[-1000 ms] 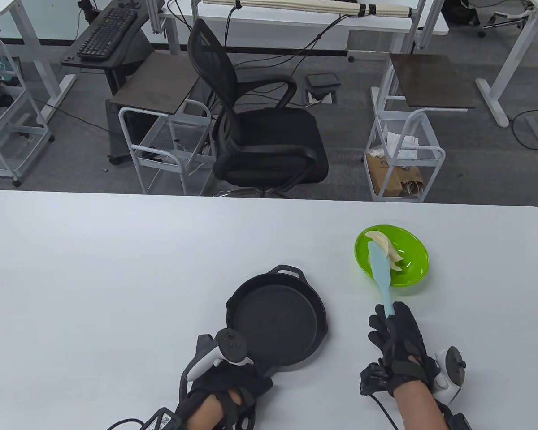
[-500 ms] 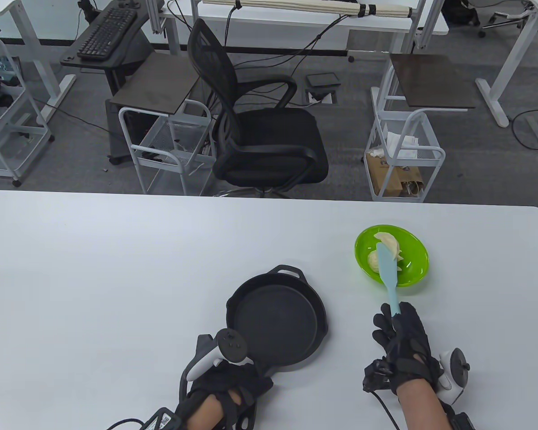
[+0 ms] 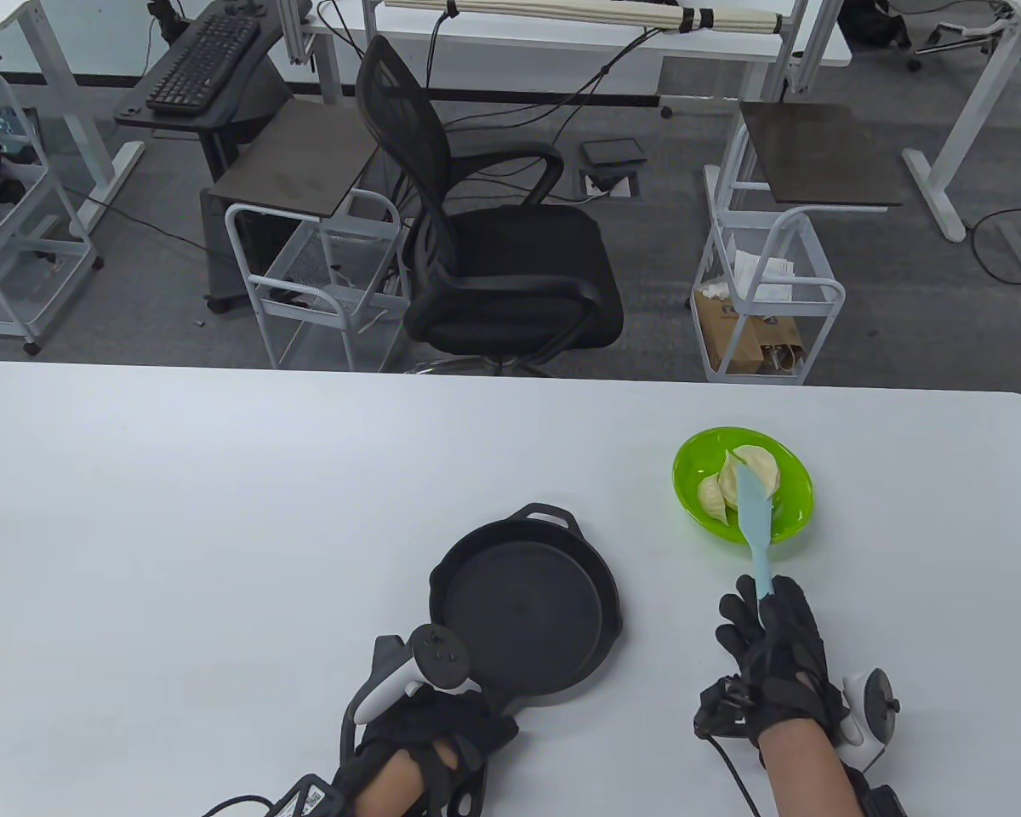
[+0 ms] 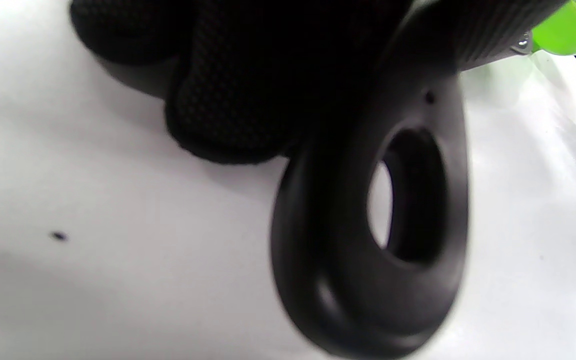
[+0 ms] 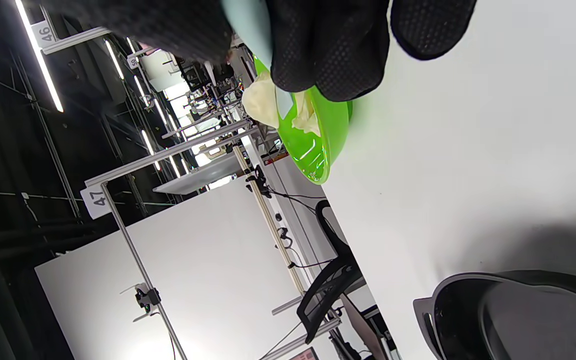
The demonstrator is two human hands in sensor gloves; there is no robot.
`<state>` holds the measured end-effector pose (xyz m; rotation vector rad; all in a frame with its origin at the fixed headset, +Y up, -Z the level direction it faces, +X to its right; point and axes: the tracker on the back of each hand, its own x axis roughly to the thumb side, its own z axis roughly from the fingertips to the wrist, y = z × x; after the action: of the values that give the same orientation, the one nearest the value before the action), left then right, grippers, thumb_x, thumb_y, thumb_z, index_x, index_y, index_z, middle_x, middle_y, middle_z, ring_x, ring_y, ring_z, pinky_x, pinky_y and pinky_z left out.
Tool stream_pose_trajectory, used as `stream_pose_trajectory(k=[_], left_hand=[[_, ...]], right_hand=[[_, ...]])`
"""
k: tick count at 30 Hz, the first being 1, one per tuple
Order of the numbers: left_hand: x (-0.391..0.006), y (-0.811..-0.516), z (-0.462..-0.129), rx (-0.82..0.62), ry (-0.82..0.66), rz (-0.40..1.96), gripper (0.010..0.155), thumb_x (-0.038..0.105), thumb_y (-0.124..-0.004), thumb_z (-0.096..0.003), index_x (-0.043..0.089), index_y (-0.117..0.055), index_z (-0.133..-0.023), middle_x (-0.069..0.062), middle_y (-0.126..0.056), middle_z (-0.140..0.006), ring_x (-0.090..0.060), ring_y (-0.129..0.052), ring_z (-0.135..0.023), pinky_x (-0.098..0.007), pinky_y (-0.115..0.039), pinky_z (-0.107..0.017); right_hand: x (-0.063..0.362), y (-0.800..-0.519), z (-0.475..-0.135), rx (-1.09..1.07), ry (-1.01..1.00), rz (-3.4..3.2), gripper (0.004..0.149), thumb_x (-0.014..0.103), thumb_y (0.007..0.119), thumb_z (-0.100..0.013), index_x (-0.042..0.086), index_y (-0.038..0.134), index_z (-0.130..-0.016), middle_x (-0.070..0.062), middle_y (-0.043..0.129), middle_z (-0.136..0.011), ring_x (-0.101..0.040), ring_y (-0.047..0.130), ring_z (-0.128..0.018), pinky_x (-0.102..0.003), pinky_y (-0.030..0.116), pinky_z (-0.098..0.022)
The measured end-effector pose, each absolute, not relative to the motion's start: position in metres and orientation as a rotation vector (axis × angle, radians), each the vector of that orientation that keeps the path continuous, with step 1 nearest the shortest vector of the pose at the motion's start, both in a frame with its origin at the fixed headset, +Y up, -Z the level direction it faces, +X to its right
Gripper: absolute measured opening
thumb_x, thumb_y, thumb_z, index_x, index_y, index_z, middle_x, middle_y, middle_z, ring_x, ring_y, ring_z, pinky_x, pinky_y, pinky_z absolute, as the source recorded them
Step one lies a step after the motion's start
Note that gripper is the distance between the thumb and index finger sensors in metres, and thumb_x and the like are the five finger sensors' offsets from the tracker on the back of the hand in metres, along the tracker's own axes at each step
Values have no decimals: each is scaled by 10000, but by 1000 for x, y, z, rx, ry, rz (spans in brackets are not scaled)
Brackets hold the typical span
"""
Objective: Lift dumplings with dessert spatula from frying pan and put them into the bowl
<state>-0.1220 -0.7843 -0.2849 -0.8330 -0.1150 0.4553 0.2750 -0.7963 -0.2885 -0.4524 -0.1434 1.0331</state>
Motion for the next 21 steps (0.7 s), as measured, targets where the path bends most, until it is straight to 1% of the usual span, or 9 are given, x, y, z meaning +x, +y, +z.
stream_pose_trajectory(k=[6, 15, 21], left_hand=[[-122, -784, -285, -833, -115, 455, 651, 685, -692, -467, 240, -680, -942, 88, -1044, -584, -203, -1023, -420, -460, -775, -453], [-122, -784, -285, -833, -115, 455, 652, 685, -692, -467, 240, -680, -942, 89, -1044, -583, -202, -1023, -420, -460, -775, -453], [-122, -784, -285, -830, -113, 453, 652, 687, -691, -467, 241, -681, -942, 89, -1044, -584, -202, -1023, -420, -460, -775, -453]], right_hand=[[277, -795, -288, -445, -158, 1003, 646, 371, 690, -587, 132, 363, -1090, -197, 592, -1087, -457, 707, -904, -638, 532, -704], [280, -792, -287, -405, -181, 901, 664, 415, 669, -589, 69, 377, -1074, -218, 672, -1043, -451, 770, -861, -636, 554, -697], [277, -787, -287, -356, -168, 935, 663, 411, 667, -591, 64, 376, -1075, -226, 675, -1039, -460, 764, -858, -639, 548, -696]])
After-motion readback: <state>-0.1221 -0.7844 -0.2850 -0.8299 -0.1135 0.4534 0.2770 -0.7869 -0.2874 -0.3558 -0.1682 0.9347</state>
